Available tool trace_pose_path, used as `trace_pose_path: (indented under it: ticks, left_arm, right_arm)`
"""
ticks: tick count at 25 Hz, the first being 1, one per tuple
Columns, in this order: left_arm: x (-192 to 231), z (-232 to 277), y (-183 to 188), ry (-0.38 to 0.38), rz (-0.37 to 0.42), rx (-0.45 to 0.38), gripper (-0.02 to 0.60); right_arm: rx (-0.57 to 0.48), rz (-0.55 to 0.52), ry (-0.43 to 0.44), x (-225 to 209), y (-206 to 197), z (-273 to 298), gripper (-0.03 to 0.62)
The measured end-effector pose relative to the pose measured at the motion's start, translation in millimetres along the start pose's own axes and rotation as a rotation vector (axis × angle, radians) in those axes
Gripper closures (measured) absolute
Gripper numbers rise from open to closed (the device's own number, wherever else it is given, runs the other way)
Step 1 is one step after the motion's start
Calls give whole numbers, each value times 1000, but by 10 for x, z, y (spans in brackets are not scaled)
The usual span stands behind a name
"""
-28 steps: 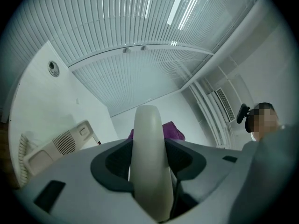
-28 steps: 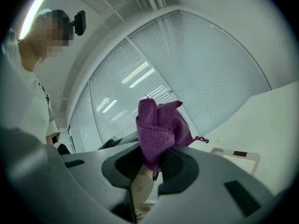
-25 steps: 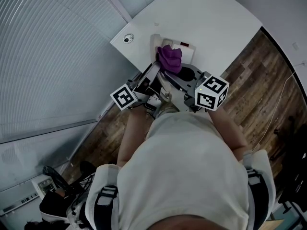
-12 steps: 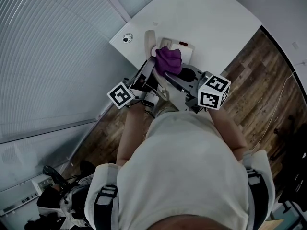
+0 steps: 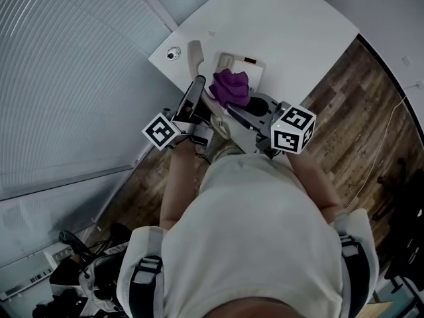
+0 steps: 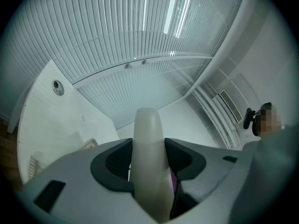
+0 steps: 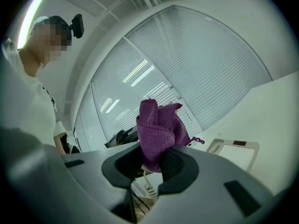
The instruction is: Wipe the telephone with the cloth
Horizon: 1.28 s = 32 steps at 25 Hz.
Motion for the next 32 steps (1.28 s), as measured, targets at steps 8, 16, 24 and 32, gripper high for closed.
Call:
trace_pose_path:
  ticks: [8,16,24,32]
  left_arm:
    - [50,-2,92,26,21,-42,371]
    - [102,-12,107,68,78,-5,371]
    - [329,-35,74,215,263,107,371]
    - [525,31,-76,369,466,270,371]
  right_arm:
    - [31,14,-1,-3,-117,-24,505]
    - [36,-25,-66,-52,-109,-75,505]
    - [-4,-38,-178,-239,-4,-227,505]
    - [-4,-12,-224,-332,-16,-265,503]
Point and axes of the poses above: the fingertips, and each gripper's own axes: z forward along the fingers, x to its left, y out of its top, the point moved 8 cm from there along -z, backward along the fingers, and after that the axes turned 2 degrees about -x, right-handed, at the moved point
